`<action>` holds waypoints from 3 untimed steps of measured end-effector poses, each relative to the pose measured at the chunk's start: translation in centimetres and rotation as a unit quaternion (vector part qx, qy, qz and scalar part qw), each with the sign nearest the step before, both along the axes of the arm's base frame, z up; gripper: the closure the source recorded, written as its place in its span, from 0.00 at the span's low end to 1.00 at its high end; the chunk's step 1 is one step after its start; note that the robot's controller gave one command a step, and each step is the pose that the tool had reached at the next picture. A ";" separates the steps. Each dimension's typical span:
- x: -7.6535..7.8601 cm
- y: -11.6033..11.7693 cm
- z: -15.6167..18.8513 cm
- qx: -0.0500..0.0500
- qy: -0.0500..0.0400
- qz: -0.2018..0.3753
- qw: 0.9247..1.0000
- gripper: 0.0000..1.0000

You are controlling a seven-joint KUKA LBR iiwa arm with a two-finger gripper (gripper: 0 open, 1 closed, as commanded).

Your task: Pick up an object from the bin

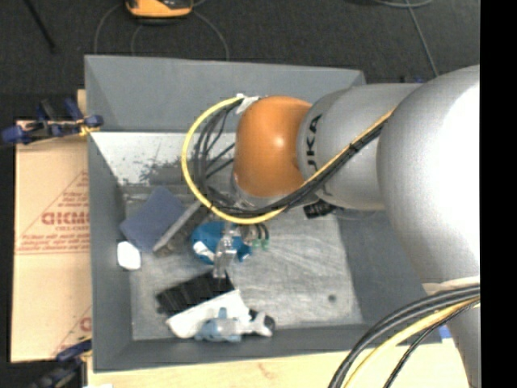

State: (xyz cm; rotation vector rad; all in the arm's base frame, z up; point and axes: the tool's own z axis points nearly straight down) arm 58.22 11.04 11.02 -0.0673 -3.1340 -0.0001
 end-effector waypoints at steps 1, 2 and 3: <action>-0.2 -1.3 1.9 0.000 -0.007 0.004 1.000 1.00; 1.2 0.8 4.8 -0.001 0.003 0.006 1.000 1.00; 1.2 0.3 7.1 0.001 -0.011 0.014 1.000 1.00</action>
Offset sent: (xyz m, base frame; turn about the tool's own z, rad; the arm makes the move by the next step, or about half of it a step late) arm 0.0366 0.0353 0.1059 -0.0145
